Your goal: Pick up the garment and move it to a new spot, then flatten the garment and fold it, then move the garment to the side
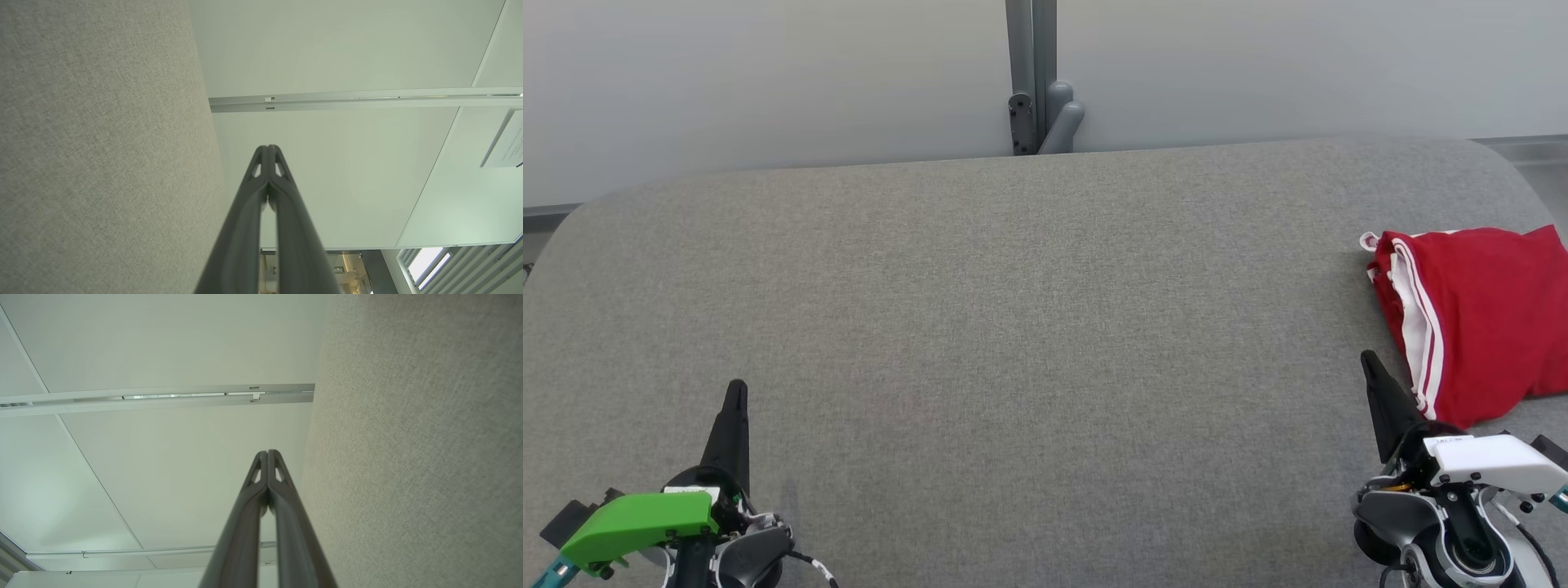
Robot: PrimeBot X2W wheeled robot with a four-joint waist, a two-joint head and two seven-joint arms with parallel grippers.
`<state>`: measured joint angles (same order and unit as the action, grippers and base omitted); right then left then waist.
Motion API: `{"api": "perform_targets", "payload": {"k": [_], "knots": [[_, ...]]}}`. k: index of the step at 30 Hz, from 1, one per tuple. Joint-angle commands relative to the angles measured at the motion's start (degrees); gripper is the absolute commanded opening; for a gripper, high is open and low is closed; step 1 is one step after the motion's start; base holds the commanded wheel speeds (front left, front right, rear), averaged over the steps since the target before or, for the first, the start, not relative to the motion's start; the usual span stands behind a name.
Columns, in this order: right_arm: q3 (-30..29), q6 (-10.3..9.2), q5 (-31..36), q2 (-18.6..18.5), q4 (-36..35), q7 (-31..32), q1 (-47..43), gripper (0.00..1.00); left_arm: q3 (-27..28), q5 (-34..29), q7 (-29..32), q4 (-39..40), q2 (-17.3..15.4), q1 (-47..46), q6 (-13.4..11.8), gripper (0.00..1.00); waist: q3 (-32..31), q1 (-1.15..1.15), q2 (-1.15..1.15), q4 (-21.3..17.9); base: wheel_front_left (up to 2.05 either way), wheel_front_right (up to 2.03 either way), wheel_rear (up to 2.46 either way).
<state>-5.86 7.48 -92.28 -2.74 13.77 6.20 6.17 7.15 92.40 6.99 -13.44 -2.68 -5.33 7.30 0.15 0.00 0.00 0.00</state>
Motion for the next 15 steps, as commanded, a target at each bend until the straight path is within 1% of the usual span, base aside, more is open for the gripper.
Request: {"api": "perform_targets", "payload": {"k": [1, 15], "knots": [[-0.09, 0.02, -0.44, -0.26, -0.27, 0.07, -0.50, 0.00, 0.09, 0.04, 0.11, 0.08, -0.38, -0.60, 0.39, 0.00, 0.00, 0.00, 0.00, 0.00, 0.00, 0.00, 0.00], [-0.09, 0.02, -0.44, -0.26, -0.27, 0.07, -0.50, 0.00, 0.08, 0.04, 0.11, 0.08, -0.38, -0.60, 0.40, 0.00, 0.00, 0.00, 0.00, 0.00, 0.00, 0.00, 0.00]]}}
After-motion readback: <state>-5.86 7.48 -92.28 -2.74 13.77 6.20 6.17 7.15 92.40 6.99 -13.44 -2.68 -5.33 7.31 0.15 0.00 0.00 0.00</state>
